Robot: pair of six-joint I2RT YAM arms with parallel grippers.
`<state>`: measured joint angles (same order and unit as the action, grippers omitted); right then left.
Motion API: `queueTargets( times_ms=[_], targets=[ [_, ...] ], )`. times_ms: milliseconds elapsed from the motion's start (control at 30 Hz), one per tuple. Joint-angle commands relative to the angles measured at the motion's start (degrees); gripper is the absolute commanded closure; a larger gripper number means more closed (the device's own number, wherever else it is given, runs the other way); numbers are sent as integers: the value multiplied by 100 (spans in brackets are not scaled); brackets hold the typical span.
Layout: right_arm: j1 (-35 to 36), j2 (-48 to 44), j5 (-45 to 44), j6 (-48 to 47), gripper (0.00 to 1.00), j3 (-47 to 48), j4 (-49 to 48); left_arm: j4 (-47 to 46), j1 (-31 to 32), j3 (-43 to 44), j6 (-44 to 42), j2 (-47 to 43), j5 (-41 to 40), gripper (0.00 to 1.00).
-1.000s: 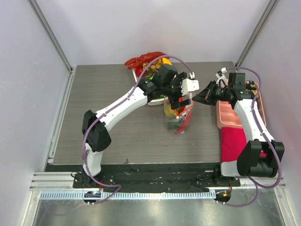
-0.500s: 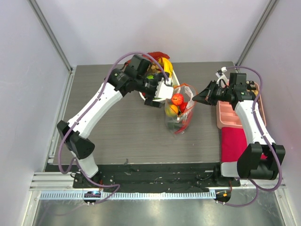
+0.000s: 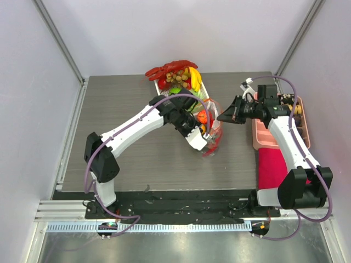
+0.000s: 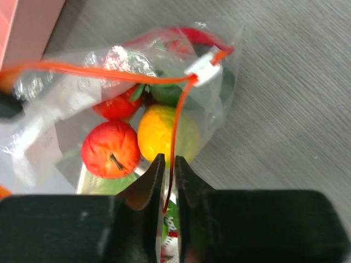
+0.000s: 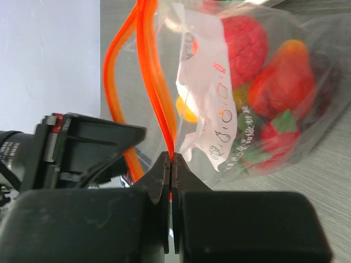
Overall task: Place the food in the zip-top bag and seal the zipper
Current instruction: Zip the zipper food storage bag at the center of the board.
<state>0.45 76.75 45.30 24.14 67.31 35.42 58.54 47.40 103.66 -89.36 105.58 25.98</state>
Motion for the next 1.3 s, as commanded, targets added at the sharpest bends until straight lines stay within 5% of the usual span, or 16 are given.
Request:
queueTargets(
  times_ms=[0,267,400,533,633,733,1000,1267],
  targets=[
    [517,-38,-135,-348,99,475,-53,218,331,-38,100,-450,-67,97],
    [1396,525,-83,-471,99,1397,-307,-1010,797,-706,3097,-1610,198,100],
    [1730,788,-126,-691,92,1759,-369,-1573,806,-900,4750,-1471,-607,100],
    [1678,877,-398,-1077,48,1891,-177,-1504,623,-786,6338,-1040,-806,100],
    [1319,763,-487,-1245,25,1795,87,-1644,420,-855,6966,-908,-516,100],
    [695,456,-338,-1490,15,1610,298,-2249,332,-1355,7389,-1170,-401,100],
    [-370,-975,689,-3010,14,364,1064,-2858,323,-1885,7652,-1672,-383,100],
    [-160,-2946,1007,-2124,21,-1641,-1493,-2787,323,-1332,7943,-1585,-207,100]
  ],
)
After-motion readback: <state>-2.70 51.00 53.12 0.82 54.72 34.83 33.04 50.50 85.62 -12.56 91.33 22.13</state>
